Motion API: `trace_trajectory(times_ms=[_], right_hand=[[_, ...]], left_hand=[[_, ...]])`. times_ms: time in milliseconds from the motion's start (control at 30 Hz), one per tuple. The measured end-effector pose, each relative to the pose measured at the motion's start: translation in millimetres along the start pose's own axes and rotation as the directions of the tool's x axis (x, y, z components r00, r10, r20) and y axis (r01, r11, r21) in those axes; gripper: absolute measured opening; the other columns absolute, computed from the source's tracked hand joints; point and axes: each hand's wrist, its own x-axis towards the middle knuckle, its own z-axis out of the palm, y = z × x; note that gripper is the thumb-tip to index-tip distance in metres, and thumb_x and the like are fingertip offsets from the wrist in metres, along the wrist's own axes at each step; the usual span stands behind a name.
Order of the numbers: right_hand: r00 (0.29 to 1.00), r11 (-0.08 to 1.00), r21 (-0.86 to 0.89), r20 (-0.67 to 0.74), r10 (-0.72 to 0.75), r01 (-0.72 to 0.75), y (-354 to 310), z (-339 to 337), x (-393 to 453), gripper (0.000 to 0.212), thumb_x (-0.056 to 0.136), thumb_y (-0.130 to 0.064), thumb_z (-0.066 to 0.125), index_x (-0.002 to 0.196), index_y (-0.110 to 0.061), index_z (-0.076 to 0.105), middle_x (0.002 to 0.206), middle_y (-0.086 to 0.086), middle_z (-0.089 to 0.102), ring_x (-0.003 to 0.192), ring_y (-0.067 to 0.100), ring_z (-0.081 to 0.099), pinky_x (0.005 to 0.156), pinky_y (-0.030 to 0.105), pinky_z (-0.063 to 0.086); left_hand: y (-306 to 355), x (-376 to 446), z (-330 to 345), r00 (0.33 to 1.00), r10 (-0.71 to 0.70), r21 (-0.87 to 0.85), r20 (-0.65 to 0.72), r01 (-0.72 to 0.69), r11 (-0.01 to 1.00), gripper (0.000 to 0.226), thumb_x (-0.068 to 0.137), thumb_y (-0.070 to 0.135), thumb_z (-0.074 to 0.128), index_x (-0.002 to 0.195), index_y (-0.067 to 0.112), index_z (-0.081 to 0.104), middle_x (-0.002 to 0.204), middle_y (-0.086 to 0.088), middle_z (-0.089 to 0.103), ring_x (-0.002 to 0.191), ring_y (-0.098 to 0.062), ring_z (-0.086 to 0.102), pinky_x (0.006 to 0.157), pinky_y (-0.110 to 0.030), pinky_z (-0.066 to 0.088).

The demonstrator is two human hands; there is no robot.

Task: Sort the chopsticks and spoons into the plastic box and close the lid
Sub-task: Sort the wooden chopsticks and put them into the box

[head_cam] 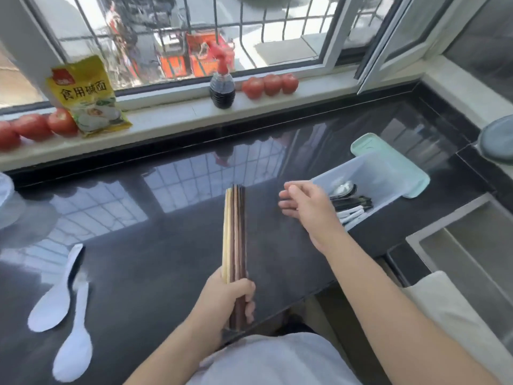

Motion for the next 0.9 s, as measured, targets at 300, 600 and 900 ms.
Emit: trace_trajectory(times_ms=[300,600,900], right_hand=[[0.969,0.626,-0.767,-0.236,-0.075,-0.138,11,-265,135,0.046,0.1,-0.028,0.048,0.144,-0.011,0.048,0.141,0.016,0.054,0.131,0.037,0.045,0.109,0.046,0.035],[0.994,0.289,-0.952,0.096,-0.045,0.105,35,-267,121,0.029,0.105,-0.011,0.032,0.129,0.0,0.045,0.121,0.021,0.054,0.103,0.044,0.061,0.083,0.049,0.047],[0.936,0.636,-0.688,0.29,-0.201,0.35,-38,-246,109,0.02,0.098,-0.037,0.052,0.105,-0.027,0.068,0.098,-0.007,0.065,0.094,0.019,0.061,0.081,0.038,0.049]], left_hand=[[32,59,145,0.98,0.029,-0.252,-0.196,-0.079,0.965,0.029,0.07,0.0,0.065,0.095,0.008,0.052,0.069,-0.016,0.056,0.051,-0.029,0.053,0.051,-0.034,0.047],[47,64,192,0.931,0.02,-0.274,-0.365,-0.128,0.953,0.018,0.086,-0.004,0.066,0.099,0.006,0.058,0.071,-0.016,0.058,0.056,-0.027,0.056,0.051,-0.034,0.051],[64,70,241,0.945,0.091,-0.228,-0.315,-0.168,0.959,0.04,0.069,0.013,0.08,0.102,0.004,0.059,0.072,-0.018,0.061,0.061,-0.03,0.06,0.06,-0.036,0.05]])
